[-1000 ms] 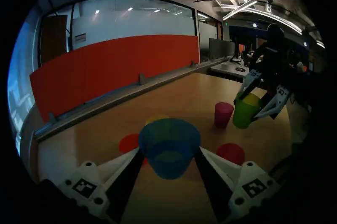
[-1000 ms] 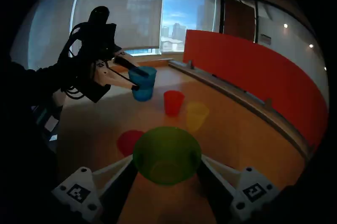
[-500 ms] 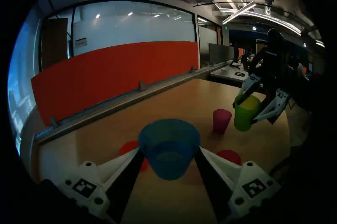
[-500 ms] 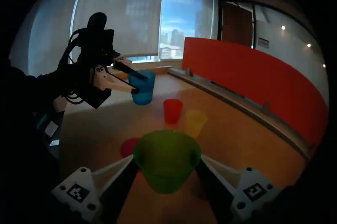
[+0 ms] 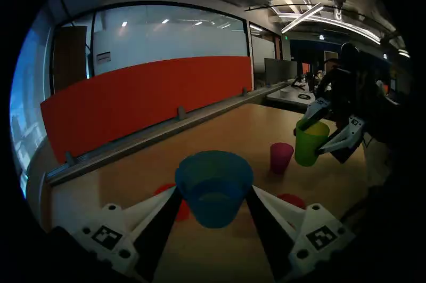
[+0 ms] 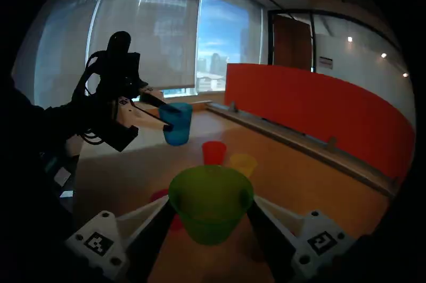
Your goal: Pour water
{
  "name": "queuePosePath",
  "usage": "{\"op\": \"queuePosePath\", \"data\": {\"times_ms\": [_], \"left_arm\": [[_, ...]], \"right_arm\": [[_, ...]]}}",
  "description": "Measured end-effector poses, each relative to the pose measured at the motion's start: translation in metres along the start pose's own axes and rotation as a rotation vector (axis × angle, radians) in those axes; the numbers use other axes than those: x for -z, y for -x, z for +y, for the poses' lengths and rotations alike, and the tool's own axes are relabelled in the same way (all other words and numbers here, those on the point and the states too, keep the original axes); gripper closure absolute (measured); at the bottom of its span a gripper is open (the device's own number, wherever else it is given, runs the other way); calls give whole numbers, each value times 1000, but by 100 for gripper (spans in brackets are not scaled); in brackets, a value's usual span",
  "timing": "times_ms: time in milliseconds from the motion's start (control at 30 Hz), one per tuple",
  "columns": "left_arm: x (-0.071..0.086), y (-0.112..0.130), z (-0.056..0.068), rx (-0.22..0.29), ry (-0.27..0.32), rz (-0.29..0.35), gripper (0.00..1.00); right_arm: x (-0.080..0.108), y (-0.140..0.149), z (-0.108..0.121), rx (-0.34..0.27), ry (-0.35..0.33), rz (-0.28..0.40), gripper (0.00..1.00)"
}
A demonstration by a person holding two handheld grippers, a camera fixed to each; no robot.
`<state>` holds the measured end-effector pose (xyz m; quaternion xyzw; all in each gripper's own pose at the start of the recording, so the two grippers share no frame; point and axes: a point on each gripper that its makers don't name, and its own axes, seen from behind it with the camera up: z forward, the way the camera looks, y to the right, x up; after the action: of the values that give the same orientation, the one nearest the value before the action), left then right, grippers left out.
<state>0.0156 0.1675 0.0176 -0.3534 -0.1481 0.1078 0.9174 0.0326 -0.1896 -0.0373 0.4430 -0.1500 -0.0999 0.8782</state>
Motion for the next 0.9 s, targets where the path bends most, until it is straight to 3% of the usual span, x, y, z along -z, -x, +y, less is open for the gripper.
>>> {"op": "queuePosePath", "data": {"times_ms": [333, 900], "left_arm": [[3, -15, 2, 2, -4, 52, 17], [15, -70, -6, 56, -20, 231, 17]], "right_arm": [[-4, -15, 0, 3, -1, 60, 10], [-16, -26, 2, 6, -17, 98, 10]]}}
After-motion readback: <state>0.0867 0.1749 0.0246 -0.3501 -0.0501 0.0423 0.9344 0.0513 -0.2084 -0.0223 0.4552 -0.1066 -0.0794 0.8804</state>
